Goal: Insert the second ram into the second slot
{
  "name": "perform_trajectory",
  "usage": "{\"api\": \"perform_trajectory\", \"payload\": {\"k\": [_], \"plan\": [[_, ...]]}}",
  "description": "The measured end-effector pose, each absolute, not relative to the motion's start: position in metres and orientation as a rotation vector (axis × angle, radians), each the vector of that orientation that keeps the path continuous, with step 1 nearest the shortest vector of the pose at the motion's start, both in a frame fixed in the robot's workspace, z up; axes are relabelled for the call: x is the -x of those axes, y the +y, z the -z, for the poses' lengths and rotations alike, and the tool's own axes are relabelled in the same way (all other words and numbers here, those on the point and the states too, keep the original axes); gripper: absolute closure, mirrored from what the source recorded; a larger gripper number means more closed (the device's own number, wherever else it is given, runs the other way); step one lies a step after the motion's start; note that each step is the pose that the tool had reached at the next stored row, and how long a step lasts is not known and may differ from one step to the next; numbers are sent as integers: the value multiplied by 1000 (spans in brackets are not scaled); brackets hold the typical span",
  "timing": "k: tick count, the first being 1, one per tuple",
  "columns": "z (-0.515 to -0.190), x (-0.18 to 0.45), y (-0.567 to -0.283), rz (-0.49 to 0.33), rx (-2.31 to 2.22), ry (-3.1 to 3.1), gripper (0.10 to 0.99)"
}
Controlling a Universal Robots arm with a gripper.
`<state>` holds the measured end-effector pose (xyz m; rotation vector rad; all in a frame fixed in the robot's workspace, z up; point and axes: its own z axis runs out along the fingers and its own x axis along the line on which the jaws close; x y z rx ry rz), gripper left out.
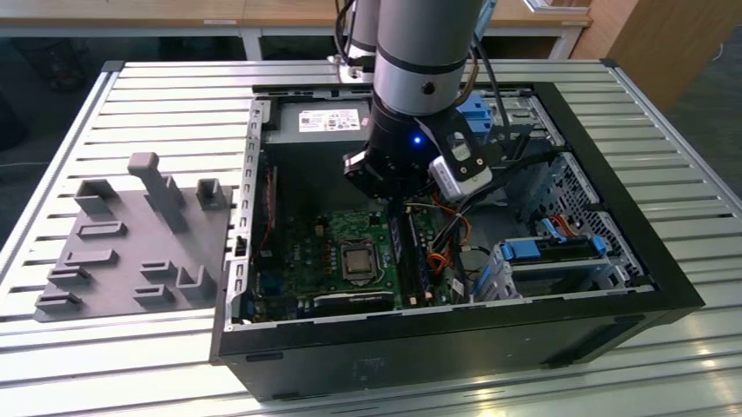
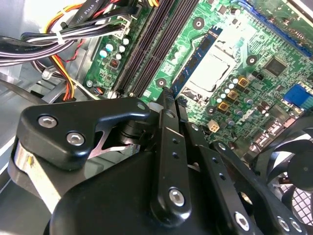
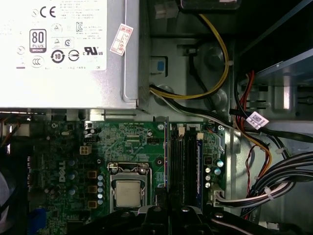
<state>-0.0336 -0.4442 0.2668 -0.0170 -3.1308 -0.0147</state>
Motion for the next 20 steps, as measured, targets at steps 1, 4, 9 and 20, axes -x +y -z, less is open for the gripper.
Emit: {"api": "perform_trajectory", "payload": {"k": [1,4,9,20], "plan": [[-267,34,-444,15,17,-3131,949],[-266,34,-445,15,17,-3131,949],[-263,34,-446,15,17,-3131,949],[-255,31,-447,15,17,-3130,949]]}}
